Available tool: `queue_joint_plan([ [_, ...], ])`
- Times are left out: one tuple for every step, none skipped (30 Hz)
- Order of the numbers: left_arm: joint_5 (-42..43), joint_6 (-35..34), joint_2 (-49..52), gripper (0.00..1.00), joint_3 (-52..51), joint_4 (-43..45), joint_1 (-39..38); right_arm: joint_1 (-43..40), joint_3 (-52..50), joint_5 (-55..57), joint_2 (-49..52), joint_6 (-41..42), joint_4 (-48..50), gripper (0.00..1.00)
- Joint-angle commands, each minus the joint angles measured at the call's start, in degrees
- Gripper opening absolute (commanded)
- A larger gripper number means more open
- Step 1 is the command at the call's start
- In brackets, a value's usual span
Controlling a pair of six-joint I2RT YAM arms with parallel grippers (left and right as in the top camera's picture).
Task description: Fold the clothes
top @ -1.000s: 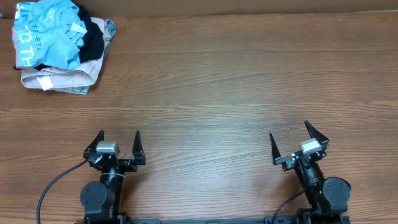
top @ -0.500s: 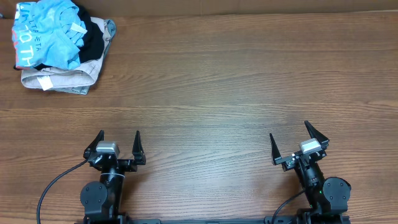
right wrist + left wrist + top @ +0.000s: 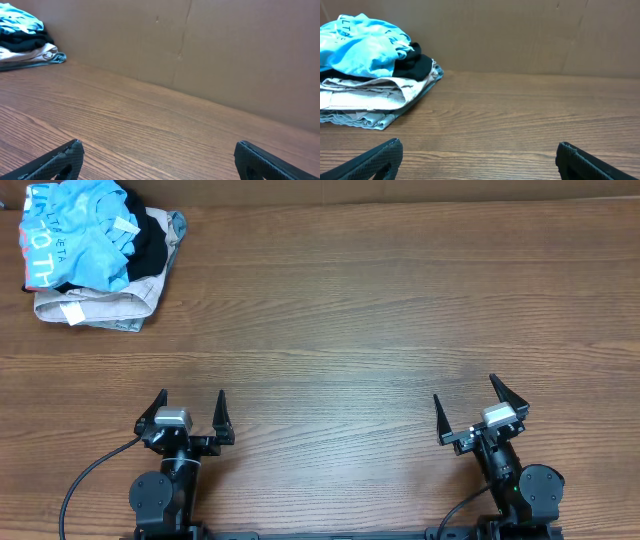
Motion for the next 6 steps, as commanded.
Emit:
queue_joint_plan([
  [-0.79, -0.79, -0.63, 1.0, -0.24, -0.15, -0.37, 0.22, -0.61, 0.42, -0.68, 0.2, 0.26, 1.0],
  [-0.76, -0.79, -0.63, 1.0, -0.24, -0.15, -0.37, 0.22, -0.61, 0.42, -0.68, 0.17, 0.26, 1.0],
  [-0.79, -0.79, -0.63, 1.0, -0.24, -0.15, -0.37, 0.22, -0.61, 0.42, -0.68, 0.17, 0.28, 1.0],
  [-0.79, -0.79, -0.63, 1.0, -0.24, -0.13, -0.37, 0.22, -0.61, 0.42, -0.68, 0.17, 0.26, 1.0],
  [-0.76, -0.79, -0.63, 1.0, -0.24, -0.13, -0.37, 0.22, -0.61, 0.42, -0.68, 0.2, 0.26, 1.0],
  [-0.79, -0.79, -0.63, 1.0, -0.24, -0.15, -0.37, 0.22, -0.61, 0.42, -0.68, 0.17, 0.26, 1.0],
])
